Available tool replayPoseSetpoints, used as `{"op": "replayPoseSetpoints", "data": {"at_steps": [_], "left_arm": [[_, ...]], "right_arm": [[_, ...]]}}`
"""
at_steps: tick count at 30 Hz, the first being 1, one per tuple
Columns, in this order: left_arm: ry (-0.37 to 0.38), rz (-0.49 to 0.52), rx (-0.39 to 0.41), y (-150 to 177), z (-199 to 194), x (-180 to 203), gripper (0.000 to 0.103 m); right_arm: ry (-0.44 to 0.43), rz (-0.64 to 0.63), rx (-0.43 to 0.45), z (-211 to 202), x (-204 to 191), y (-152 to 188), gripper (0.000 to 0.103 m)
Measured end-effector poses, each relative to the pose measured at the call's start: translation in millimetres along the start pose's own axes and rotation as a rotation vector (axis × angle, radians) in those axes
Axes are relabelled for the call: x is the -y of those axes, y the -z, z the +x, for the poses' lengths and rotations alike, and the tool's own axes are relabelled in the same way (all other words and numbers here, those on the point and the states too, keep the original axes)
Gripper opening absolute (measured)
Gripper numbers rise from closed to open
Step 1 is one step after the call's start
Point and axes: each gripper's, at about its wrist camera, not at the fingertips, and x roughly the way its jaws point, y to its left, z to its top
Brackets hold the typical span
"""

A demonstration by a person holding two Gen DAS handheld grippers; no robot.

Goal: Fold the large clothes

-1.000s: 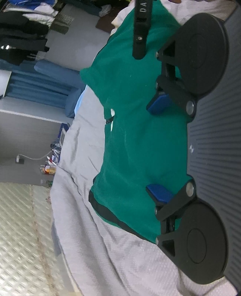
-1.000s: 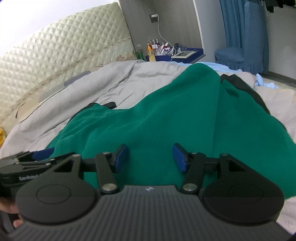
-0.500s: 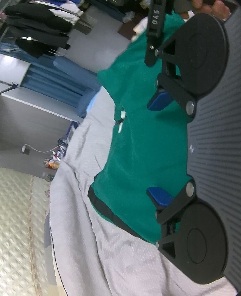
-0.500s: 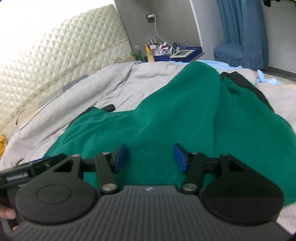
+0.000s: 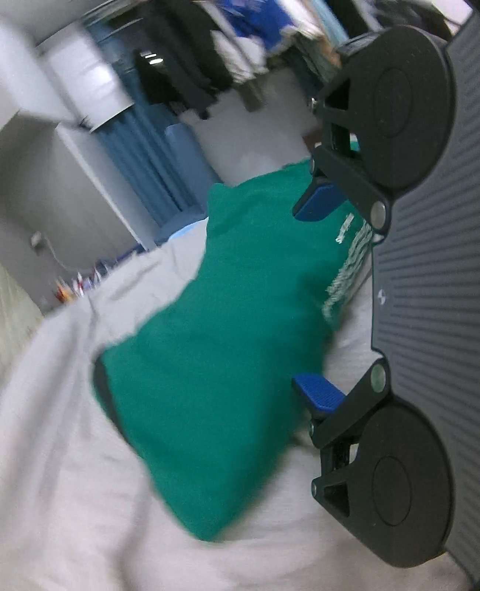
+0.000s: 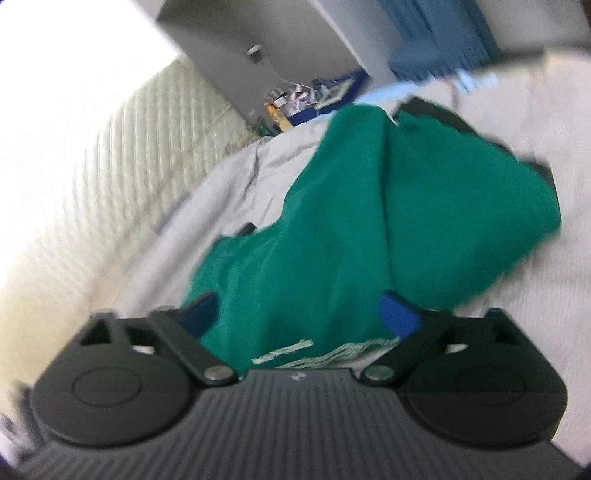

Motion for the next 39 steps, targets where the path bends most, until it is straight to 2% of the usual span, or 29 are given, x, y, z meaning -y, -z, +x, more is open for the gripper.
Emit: {"op": "replayPoseSetpoints", "data": {"at_steps": [7,10,13,17,20,23,25,29,30,32,33,36,39], "left_arm": [[0.073,-0.323,-0.042,-1,13,-44,0.092],[0.093,-0.456,-0.049,0,21,-64,0.092],[0.098,-0.534,-0.028,1,21,-77,0.092],[0.092,-0.518,0.024,-7,23,-74,0.092],[0.142,-0.459,0.073,-17,17,-67,0.092],[0.157,-0.423,0.099,-18,16,-60,0.092],[0.165,-0.434,0.110,-19,16,-65,0.092],[0.108,-0.492,0.094,-16,25,-80,0.089],[0.098,-0.505,0.101,-17,25,-83,0.086],[0.102,-0.503,0.108,-20,21,-85,0.077],[0.108,-0.484,0.116,-21,18,-82,0.076],[0.150,-0.413,0.137,-26,7,-68,0.073],[0.234,-0.404,0.152,-33,0,-63,0.073]], "right_arm": [[-0.043,0.334,-0.070,15,45,7,0.103],[-0.042,0.469,-0.045,20,65,9,0.103],[-0.022,0.572,0.011,21,84,9,0.103],[0.004,0.624,0.085,22,95,-1,0.103],[-0.072,0.587,0.142,17,87,-12,0.103],[-0.153,0.540,0.175,11,75,-16,0.103],[-0.141,0.513,0.172,13,73,-16,0.103],[-0.081,0.543,0.116,30,84,-14,0.103],[-0.072,0.546,0.104,37,86,-15,0.099],[-0.038,0.507,0.113,36,80,-20,0.074],[-0.046,0.492,0.121,34,76,-23,0.070],[-0.127,0.471,0.161,27,70,-29,0.067],[-0.192,0.460,0.189,23,67,-33,0.067]]}}
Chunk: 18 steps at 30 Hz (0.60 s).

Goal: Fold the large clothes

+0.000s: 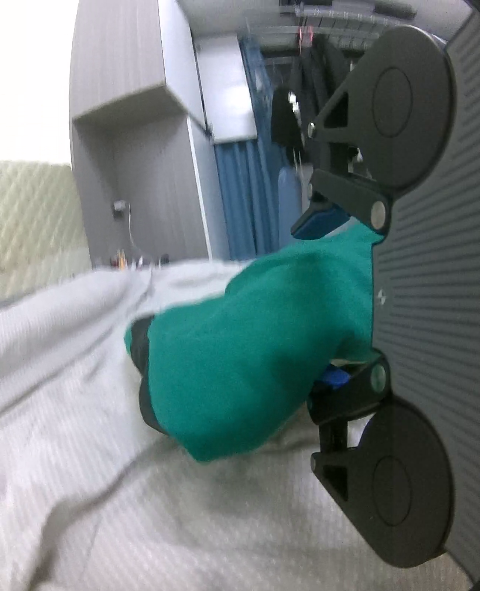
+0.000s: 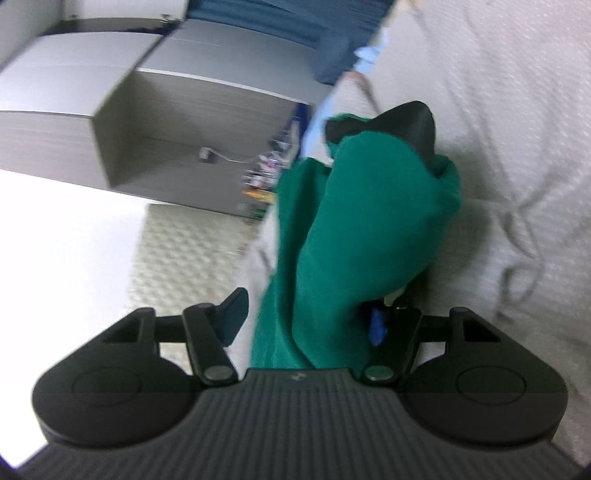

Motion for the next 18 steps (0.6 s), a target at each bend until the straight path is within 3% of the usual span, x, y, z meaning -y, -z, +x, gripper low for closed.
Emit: {"op": "replayPoseSetpoints", "data": {"at_steps": [4,6,8,12,15,17,18], "left_arm": [[0.077,-0.037,0.004,-9,3,3,0.073],[0.076,-0.032,-0.002,-11,5,3,0.076],[0.014,-0.031,-0.027,-12,13,1,0.080],[-0.111,-0.040,-0.065,-8,29,-9,0.078],[-0.134,-0.014,-0.061,-9,36,-8,0.070],[-0.155,0.038,-0.054,-9,35,-1,0.054],[-0.164,0.062,-0.049,-8,34,3,0.051]], "right_arm": [[-0.074,-0.010,-0.002,2,-4,-5,0.068],[-0.073,-0.022,-0.008,6,-4,-2,0.068],[-0.029,-0.017,-0.014,10,0,-3,0.069],[0.165,-0.018,-0.052,24,20,1,0.066],[0.238,-0.105,-0.067,31,15,3,0.052],[0.241,-0.141,-0.052,30,6,4,0.039],[0.237,-0.149,-0.042,28,3,4,0.035]]}}
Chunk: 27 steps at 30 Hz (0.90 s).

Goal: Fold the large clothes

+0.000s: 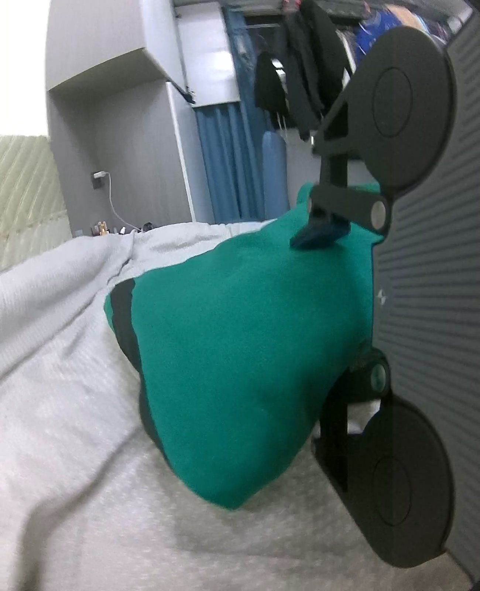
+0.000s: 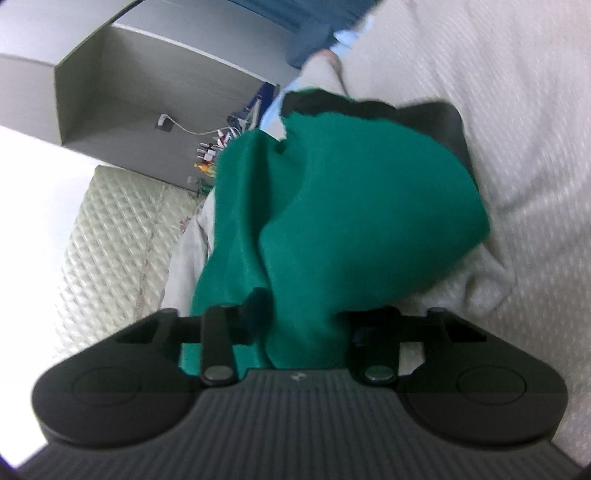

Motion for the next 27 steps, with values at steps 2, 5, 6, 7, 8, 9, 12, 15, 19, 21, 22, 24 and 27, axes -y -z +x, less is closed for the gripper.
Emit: {"op": "replayPoseSetpoints", "data": {"at_steps": [2,5,6,7,8,9,12,15,19,21,22,24,27], "left_arm": [[-0.003,0.035,0.017,1,-3,0,0.043],[0.011,0.068,0.046,5,-16,8,0.039],[0.017,0.079,0.058,6,-23,12,0.039],[0.027,0.087,0.065,8,-29,15,0.038],[0.040,0.094,0.070,9,-37,17,0.038],[0.051,0.097,0.072,12,-47,20,0.038],[0.079,0.113,0.064,17,-79,31,0.038],[0.079,0.112,0.042,26,-115,40,0.039],[0.060,0.116,0.009,49,-164,37,0.044],[0.043,0.116,-0.005,60,-177,31,0.047],[0.026,0.135,-0.010,63,-179,29,0.048],[-0.011,0.141,-0.017,64,-179,23,0.049],[-0.014,0.119,-0.033,63,-176,19,0.055]], "right_arm": [[-0.015,-0.008,0.022,-8,-1,1,0.024],[-0.052,-0.007,0.050,-26,-4,1,0.019],[-0.061,-0.015,0.057,-31,-1,2,0.019],[-0.072,-0.027,0.067,-41,-4,4,0.019],[-0.084,-0.044,0.075,-51,-6,7,0.019],[-0.093,-0.059,0.082,-59,-6,9,0.019],[-0.129,-0.071,0.095,-86,-14,18,0.019],[-0.142,-0.068,0.094,-122,-16,31,0.019],[-0.108,-0.081,0.073,-161,-14,48,0.019],[-0.077,-0.075,0.053,-170,-13,54,0.020],[-0.067,-0.080,0.043,-170,-14,57,0.021],[-0.060,-0.095,0.034,-167,-12,58,0.021],[-0.064,-0.058,0.030,-168,-5,56,0.021]]}}
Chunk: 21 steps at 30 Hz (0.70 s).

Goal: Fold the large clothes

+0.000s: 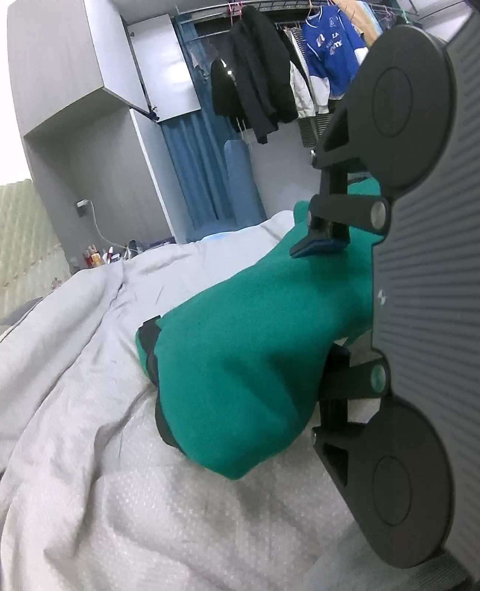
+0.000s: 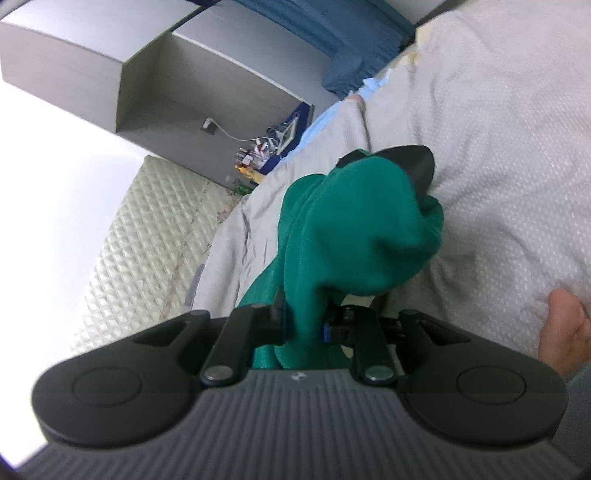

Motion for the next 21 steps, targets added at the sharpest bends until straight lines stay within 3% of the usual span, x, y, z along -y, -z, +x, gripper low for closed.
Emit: {"op": "replayPoseSetpoints", "data": {"at_steps": [3,5,7,11,18,21], "left_arm": [[0.040,0.020,0.001,-2,-4,6,0.069],[0.071,0.029,0.015,-2,-8,12,0.075],[0.111,0.041,0.042,-2,-16,16,0.078],[0.127,0.125,0.083,-5,-18,34,0.081],[0.095,0.124,0.108,-32,7,59,0.081],[0.071,0.170,0.125,-46,23,73,0.082]], "right_arm": [[-0.045,0.039,0.003,-3,2,-3,0.029],[-0.090,0.040,0.007,-4,-1,-7,0.044],[-0.138,0.034,0.015,-6,-6,-10,0.052],[-0.184,0.003,0.037,0,-18,-22,0.052],[-0.177,-0.011,0.024,35,-34,-51,0.052],[-0.159,-0.021,0.019,50,-38,-62,0.052]]}}
